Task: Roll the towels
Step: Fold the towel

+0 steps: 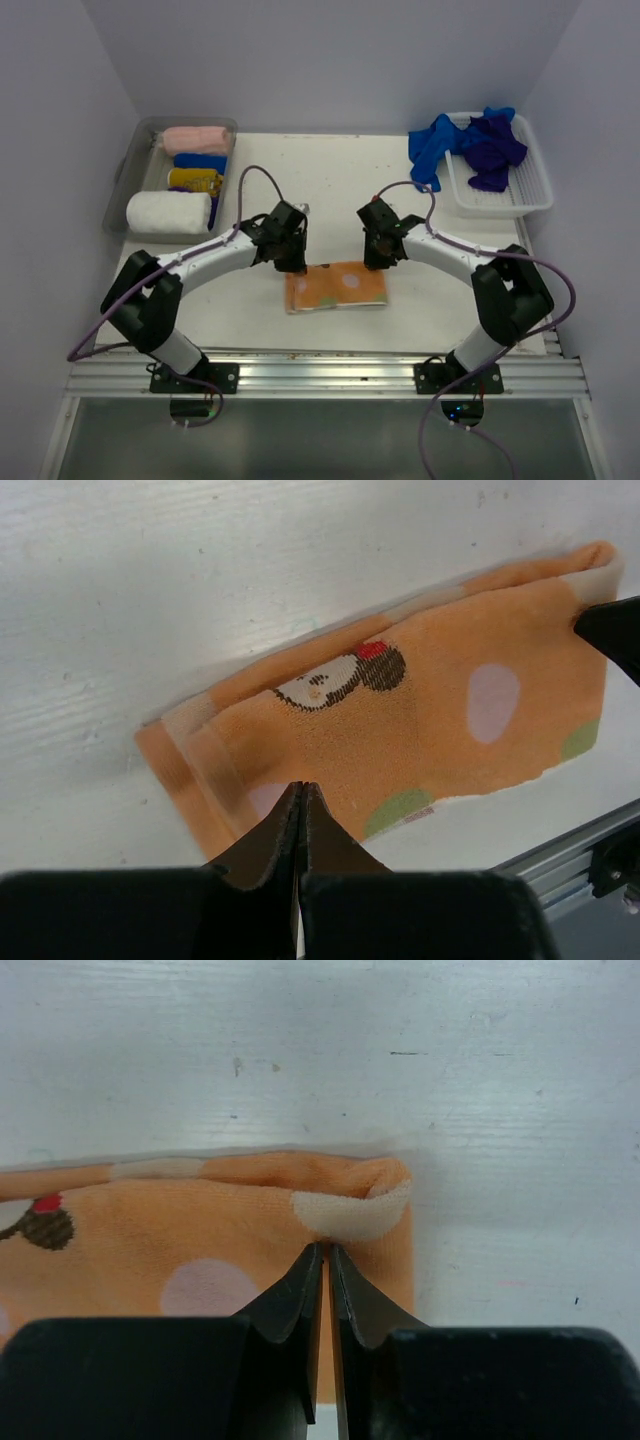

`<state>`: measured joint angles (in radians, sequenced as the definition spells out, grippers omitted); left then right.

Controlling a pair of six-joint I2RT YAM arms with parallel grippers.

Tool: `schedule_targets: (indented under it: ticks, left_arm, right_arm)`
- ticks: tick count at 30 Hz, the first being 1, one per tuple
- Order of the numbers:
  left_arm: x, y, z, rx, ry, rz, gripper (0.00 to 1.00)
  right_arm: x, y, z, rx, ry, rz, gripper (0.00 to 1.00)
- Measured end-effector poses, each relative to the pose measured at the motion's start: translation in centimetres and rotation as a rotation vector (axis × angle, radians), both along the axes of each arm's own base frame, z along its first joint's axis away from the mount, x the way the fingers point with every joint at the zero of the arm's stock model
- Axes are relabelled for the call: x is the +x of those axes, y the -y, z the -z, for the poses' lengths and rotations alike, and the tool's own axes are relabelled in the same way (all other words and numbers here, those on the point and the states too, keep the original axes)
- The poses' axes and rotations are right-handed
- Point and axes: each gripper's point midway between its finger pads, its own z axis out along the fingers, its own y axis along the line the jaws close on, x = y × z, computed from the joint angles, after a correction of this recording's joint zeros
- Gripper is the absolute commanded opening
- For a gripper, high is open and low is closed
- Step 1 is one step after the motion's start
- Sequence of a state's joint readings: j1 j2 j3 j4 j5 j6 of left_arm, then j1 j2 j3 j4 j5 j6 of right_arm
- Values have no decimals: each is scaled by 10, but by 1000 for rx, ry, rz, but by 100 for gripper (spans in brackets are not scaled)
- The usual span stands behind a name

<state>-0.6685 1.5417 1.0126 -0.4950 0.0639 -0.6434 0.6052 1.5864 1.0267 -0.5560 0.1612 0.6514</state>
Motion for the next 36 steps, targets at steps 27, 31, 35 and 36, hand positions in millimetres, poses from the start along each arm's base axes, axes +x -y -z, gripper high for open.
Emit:
schedule_targets:
  ticks: [27, 31, 35, 36]
  left_arm:
    - [116, 47, 50, 115, -28, 72, 0]
    - [123, 46, 33, 143, 39, 88, 8]
    - [117, 40, -10, 114, 108, 91, 9]
    - [111, 37, -24, 95, 122, 94, 8]
  right_arm:
    - [-121, -37, 23, 173, -41, -85, 12]
    - [-114, -29, 4, 145, 27, -103, 12]
    - [-94, -38, -22, 110, 101, -177, 10]
    - [-89, -44, -27, 105, 115, -198, 10]
